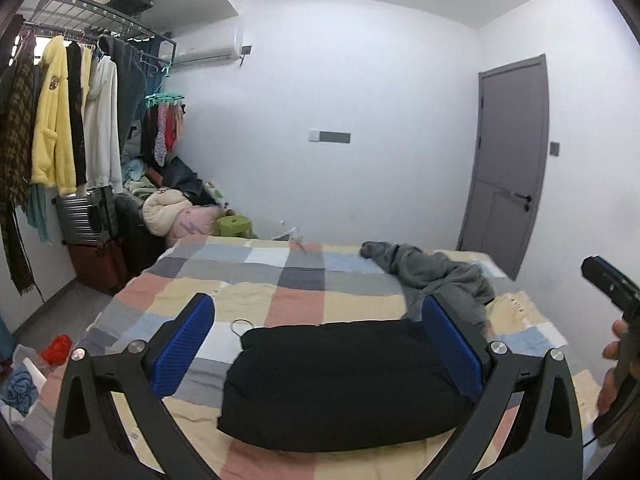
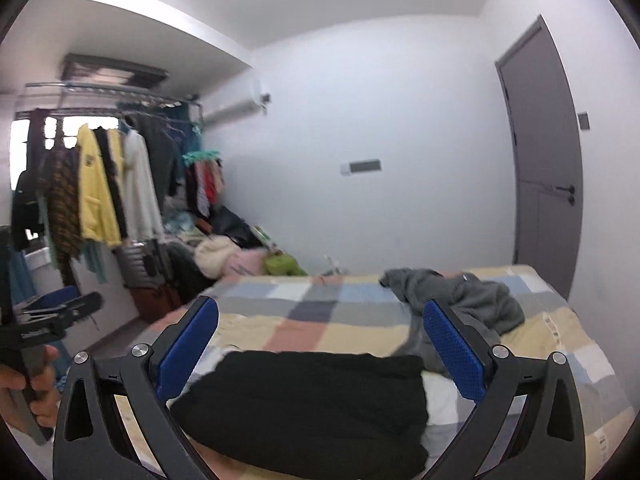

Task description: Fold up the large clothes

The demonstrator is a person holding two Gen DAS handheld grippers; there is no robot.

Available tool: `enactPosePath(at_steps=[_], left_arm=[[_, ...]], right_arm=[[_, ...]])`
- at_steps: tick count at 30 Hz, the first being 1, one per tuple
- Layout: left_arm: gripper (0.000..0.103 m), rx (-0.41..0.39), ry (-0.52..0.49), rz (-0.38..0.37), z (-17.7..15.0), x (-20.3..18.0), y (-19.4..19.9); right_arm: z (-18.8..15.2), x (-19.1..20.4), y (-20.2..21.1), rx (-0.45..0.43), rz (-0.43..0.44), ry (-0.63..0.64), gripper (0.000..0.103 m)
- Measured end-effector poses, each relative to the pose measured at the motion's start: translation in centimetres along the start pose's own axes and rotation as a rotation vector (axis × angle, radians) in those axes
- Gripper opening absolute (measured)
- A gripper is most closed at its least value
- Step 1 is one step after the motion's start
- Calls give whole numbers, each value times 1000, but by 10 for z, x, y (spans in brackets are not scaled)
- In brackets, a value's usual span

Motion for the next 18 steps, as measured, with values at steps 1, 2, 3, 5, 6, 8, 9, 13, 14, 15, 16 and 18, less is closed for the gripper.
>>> enactPosePath(at_steps=[1,2,3,5,6,8,9,13,14,15,16,18], left_arm=[[103,-6,2,-10,-2,-3,5],[103,-8,2,-11,-3,-5,8],[103,-12,5,-12,-7,-7,11],[103,-15,4,-18,-16,-11,17],[103,-14,1,-26,-21,-13,20],[103,-14,-5,-34,-30,-20,27],[103,-8,-17,-30,-36,-23,28],[103,0,-43,16,-51,-31,34],[103,5,-42,12,-55,-32,35],[103,12,-40,1,-59,-32,35],[103,19,-30,-3,-63,-31,34],[103,35,-13,12,-71,-30,31]], right_arm=[[-1,6,5,-10,10,6,103],[-3,14,11,-21,22,16,103],[-6,18,14,-24,31,25,103],[-12,28,22,-30,47,35,103],[-17,31,22,-33,50,37,103],[-28,40,24,-23,59,52,103],[-34,44,26,-17,63,56,103],[-55,52,25,24,67,44,103],[-61,54,24,41,69,40,103],[-66,55,22,58,67,40,103],[-72,55,21,74,60,40,103],[-81,55,22,100,52,38,103]])
Point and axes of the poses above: each gripper's, at about its wrist camera, not at the fingertips, and y roughly against the way its jaws point, x to its left, z to its top, the point moved 2 cm from there along -y, roughly the way its jaws point, and after that the axes turned 3 degrees about -z, right-handed, at the moved point
